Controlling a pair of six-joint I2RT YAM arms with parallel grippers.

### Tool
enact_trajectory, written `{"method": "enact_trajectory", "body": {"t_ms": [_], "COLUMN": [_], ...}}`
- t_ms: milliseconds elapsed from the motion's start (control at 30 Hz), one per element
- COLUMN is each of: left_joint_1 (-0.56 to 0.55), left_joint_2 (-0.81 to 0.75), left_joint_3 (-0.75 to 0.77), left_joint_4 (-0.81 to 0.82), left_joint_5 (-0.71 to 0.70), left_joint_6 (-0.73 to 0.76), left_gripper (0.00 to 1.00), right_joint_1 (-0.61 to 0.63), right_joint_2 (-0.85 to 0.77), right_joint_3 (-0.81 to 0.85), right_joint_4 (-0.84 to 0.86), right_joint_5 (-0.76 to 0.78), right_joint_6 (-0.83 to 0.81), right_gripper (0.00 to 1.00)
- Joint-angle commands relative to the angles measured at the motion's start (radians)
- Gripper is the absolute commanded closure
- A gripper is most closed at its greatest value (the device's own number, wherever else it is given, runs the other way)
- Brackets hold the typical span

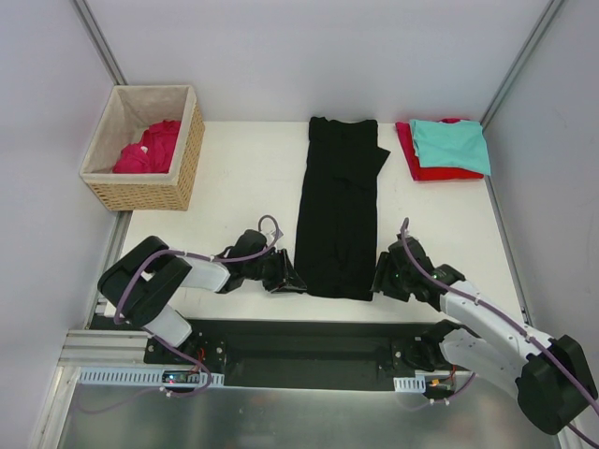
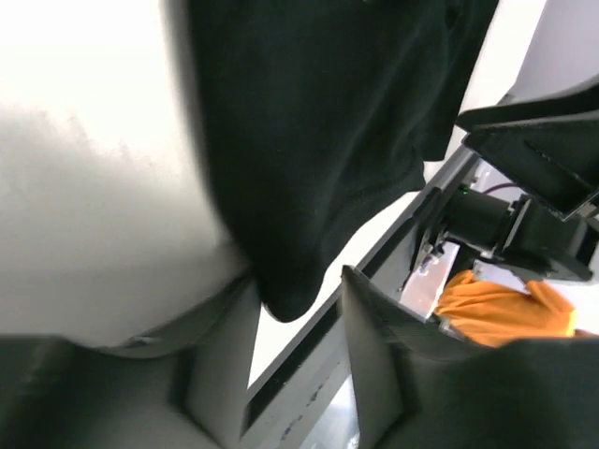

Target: Fold and stack the t-shirts

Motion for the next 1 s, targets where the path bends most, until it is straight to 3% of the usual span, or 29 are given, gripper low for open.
{"method": "enact_trajectory", "body": {"t_ms": [0,67,133,167,767,833,967], "left_joint_1": [-0.004,-0.004,-0.005,-0.005,-0.004,-0.005,-0.005], "left_joint_2": [0.04,0.033,0.032,0.032,0.006,0.001,-0.002], "left_joint_3": [-0.053,-0.053,-0.053,-0.055,-0.058,-0.059,-0.055], "left_joint_4": [-0.164,-0.18,-0.187,-0.193,-0.2,-0.2,-0.206], "left_joint_5": [-0.117,-0.125,-0.132,-0.137,-0.137,-0.14,-0.139], "left_joint_6": [0.055,0.058,0.056,0.056,0.059,0.058,0.059], "left_gripper": [0.72,0.8,0.99,1.0,1.0,1.0,1.0], "right_joint_1": [0.007,0.006,0.007,0.006,0.078,0.091,0.105], "right_joint_2": [-0.024,-0.018,-0.013,-0.008,0.117,0.12,0.122], "right_joint_3": [0.022,0.022,0.019,0.018,-0.042,-0.045,-0.04], "right_joint_4": [-0.034,-0.032,-0.025,-0.02,0.161,0.161,0.15], "right_joint_5": [0.033,0.03,0.029,0.021,-0.076,-0.068,-0.048], "right_joint_6": [0.009,0.009,0.012,0.011,0.101,0.112,0.116], "right_gripper": [0.45,0.45,0.45,0.45,0.48,0.49,0.61]}}
